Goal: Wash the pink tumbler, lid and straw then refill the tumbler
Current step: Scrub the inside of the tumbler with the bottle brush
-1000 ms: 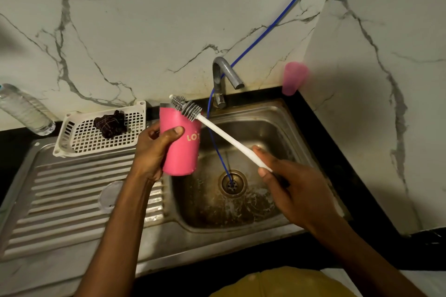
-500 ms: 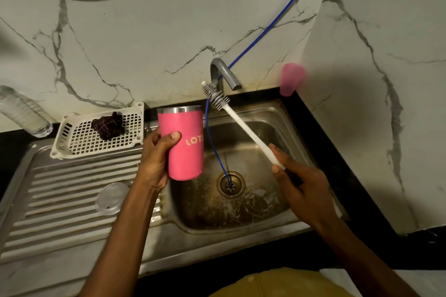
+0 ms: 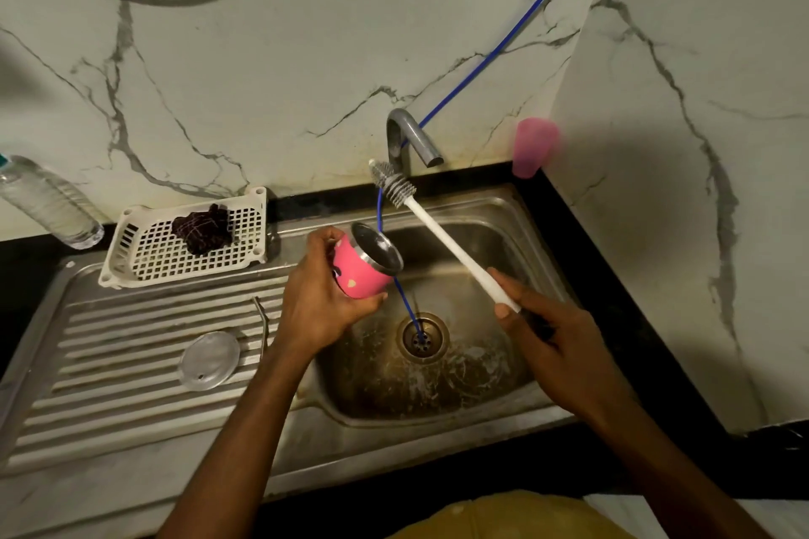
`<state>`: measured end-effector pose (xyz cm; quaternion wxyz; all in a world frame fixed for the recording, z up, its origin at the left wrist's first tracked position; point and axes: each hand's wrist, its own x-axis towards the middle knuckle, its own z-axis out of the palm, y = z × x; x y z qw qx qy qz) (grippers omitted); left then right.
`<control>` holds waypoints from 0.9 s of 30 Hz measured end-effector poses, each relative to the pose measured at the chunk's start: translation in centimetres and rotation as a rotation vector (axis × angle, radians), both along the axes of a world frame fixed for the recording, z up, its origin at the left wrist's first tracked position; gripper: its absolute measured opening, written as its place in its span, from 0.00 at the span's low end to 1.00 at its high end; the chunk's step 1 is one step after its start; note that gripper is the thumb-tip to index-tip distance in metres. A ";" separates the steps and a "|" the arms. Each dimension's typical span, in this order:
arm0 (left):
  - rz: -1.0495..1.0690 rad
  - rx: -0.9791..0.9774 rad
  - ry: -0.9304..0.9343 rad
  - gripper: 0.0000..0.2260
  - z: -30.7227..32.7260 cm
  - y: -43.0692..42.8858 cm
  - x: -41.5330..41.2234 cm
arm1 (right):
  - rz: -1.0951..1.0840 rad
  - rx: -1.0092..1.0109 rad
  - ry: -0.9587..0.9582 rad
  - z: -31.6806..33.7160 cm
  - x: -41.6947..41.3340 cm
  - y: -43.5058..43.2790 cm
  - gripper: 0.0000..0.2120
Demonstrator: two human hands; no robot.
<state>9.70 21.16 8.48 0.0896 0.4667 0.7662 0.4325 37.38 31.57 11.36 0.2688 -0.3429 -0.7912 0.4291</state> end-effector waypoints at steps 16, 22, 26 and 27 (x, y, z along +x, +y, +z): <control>0.181 0.103 -0.637 0.44 -1.9 0.4 -0.1 | 0.036 -0.207 -0.028 -0.2 -0.7 -1.8 0.20; 0.090 0.194 -1.403 0.35 -2.2 0.7 0.8 | 0.008 -0.230 0.044 -0.3 -0.4 -1.4 0.20; 0.088 0.167 -1.149 0.34 -2.4 0.9 0.9 | 0.013 -0.258 0.039 -0.4 -0.3 -1.3 0.19; 0.111 0.116 -0.969 0.37 -2.5 1.0 0.7 | 0.015 -0.253 0.034 -0.3 -0.3 -1.3 0.19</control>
